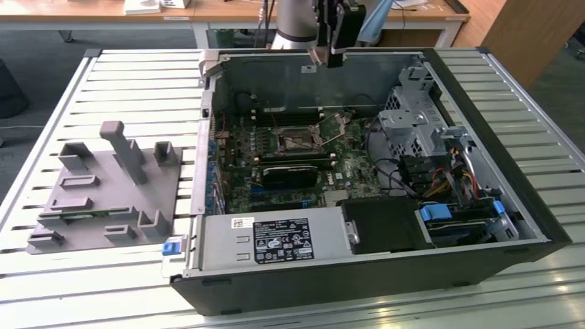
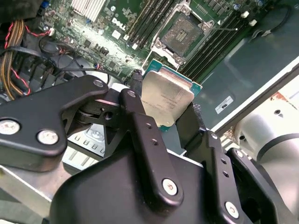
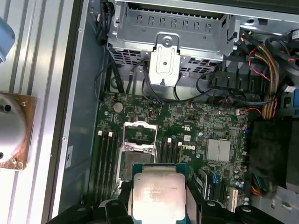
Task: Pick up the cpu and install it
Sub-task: 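Place the cpu into insertion slot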
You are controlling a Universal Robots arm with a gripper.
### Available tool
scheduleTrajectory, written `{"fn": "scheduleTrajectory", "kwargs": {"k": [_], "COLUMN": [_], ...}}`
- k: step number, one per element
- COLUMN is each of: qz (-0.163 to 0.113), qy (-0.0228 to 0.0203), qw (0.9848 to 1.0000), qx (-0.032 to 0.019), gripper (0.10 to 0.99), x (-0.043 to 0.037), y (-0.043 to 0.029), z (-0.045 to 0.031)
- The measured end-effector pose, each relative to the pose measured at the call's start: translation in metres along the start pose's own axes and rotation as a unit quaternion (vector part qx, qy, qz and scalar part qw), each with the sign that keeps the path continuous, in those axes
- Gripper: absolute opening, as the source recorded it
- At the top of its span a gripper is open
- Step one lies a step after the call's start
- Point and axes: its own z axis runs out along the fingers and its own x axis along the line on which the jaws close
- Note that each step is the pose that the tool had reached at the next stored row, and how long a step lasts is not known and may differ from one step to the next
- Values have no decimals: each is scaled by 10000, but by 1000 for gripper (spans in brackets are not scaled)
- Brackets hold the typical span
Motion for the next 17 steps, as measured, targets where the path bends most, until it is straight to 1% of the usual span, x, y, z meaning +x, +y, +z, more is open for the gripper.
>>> {"fn": "scheduleTrajectory", "kwargs": {"k": [3, 5, 17], "qz": [30, 35, 49], "qy": [0, 0, 0], "qw": [10000, 10000, 10000], "qx": [0, 10, 11], "gripper": [541, 541, 541], "x": [3, 4, 3], "y": [-23, -24, -30], "z": [25, 45, 153]}}
